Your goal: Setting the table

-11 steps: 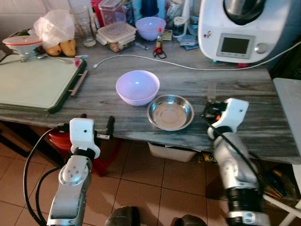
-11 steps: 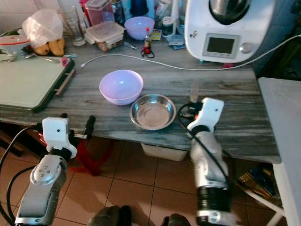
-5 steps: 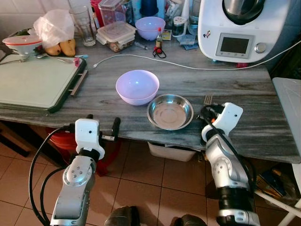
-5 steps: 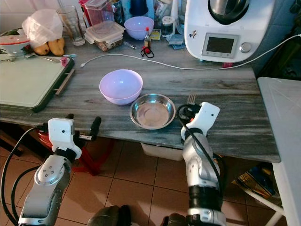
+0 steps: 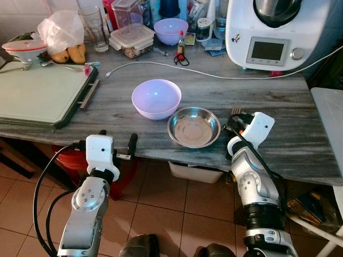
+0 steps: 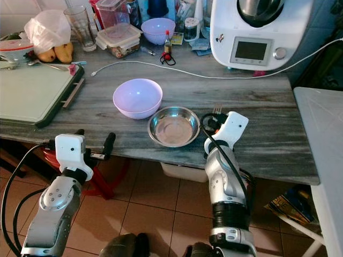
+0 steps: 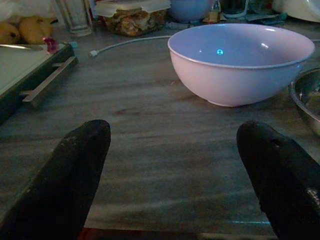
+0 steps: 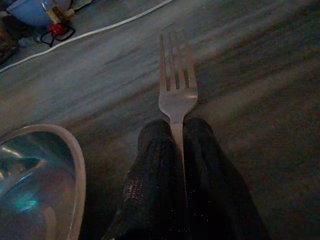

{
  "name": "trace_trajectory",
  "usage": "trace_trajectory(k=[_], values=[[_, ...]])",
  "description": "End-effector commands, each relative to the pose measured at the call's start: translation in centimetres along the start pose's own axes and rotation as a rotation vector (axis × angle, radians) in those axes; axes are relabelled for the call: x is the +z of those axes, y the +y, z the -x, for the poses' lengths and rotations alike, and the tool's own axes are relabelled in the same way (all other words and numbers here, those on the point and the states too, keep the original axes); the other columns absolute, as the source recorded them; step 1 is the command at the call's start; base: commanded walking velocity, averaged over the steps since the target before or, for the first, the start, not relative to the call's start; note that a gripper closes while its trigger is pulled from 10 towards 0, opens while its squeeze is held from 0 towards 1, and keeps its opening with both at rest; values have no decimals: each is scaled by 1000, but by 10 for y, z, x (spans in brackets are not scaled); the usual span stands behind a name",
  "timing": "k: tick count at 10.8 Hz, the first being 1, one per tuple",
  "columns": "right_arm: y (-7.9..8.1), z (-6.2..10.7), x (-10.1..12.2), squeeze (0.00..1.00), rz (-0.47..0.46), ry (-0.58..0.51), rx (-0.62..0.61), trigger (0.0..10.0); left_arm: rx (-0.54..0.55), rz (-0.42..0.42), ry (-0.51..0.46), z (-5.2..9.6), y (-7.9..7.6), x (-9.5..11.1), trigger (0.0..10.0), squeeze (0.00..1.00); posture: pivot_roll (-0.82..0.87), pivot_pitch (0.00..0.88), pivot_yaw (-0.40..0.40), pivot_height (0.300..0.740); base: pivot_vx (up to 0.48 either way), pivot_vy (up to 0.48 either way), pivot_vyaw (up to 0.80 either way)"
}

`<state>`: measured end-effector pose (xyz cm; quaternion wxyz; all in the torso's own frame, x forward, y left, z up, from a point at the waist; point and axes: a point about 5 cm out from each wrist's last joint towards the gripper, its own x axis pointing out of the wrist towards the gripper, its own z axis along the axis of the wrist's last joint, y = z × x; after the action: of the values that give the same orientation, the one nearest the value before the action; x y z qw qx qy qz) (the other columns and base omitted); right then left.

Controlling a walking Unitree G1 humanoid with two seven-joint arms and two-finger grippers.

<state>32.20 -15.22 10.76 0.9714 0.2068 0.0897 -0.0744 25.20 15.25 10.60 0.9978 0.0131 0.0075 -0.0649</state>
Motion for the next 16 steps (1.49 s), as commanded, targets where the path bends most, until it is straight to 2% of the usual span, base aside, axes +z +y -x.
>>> trace_trajectory(k=[1,2,8,11,14,15,16], values=[[0,1,-13,0,-8,58,-8,10000,-11,-4,-1,0,1,2,10000,0,-1,106,57,740,0,0,0],[0,2,-15,1000,-1,64,-5,10000,-14,-3,2,0,0,2,10000,0,-1,107,57,740,0,0,0],[-17,9,-11,1000,76,28,-30,10000,-17,0,-2,-1,-1,3,10000,0,-7,107,57,740,0,0,0],[-16,14,11,1000,158,-101,26,10000,-19,1,-9,-2,-2,5,10000,0,-11,101,58,740,0,0,0],[-22,17,25,1000,214,-185,3,10000,-23,4,-18,-3,-4,6,10000,0,-13,99,58,740,0,0,0],[-26,17,33,965,290,-229,-19,10000,-22,6,-19,-2,-4,6,10000,0,-13,101,60,740,0,0,0],[-35,14,34,600,326,-206,-72,10000,-25,8,-17,-2,-5,6,10000,0,-13,104,60,740,0,0,0]])
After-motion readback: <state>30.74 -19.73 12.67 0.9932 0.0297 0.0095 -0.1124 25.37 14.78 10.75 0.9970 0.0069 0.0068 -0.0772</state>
